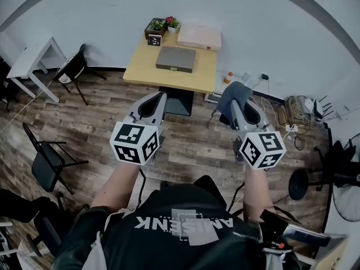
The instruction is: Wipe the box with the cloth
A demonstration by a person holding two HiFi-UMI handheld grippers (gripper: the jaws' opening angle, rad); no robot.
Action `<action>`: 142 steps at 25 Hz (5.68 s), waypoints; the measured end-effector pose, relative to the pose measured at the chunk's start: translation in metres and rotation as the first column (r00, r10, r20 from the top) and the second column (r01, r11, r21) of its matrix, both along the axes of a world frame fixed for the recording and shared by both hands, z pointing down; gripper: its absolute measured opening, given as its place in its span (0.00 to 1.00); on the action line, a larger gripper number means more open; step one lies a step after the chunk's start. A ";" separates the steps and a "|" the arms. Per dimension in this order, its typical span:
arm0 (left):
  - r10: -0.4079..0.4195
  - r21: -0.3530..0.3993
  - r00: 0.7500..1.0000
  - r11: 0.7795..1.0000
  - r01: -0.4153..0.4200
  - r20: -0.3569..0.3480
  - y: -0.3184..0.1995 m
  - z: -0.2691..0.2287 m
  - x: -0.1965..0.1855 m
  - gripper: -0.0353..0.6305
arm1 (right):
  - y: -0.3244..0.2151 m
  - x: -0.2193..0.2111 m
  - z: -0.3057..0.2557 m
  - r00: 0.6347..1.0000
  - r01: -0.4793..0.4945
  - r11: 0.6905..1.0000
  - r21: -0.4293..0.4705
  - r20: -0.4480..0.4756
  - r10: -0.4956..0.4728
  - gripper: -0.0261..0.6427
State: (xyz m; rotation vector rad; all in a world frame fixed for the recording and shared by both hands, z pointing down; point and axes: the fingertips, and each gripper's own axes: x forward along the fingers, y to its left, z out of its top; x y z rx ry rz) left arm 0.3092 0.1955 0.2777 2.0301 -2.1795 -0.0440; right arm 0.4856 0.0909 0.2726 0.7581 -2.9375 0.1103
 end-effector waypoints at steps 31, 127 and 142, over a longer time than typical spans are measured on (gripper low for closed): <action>-0.239 -0.026 0.967 0.970 0.242 0.085 -0.197 0.001 -0.151 0.05 | -0.244 -0.170 0.003 0.976 0.218 0.975 0.037 0.007 -0.218 0.14; -0.137 -0.344 0.989 0.928 0.145 0.046 -0.340 0.145 -0.305 0.05 | -0.469 -0.365 0.391 0.882 0.185 0.891 -0.414 -0.331 -0.337 0.14; -0.005 -0.339 0.998 0.941 0.025 0.059 -0.317 0.126 -0.325 0.05 | -0.425 -0.346 0.392 0.887 0.117 0.836 -0.537 -0.323 -0.331 0.14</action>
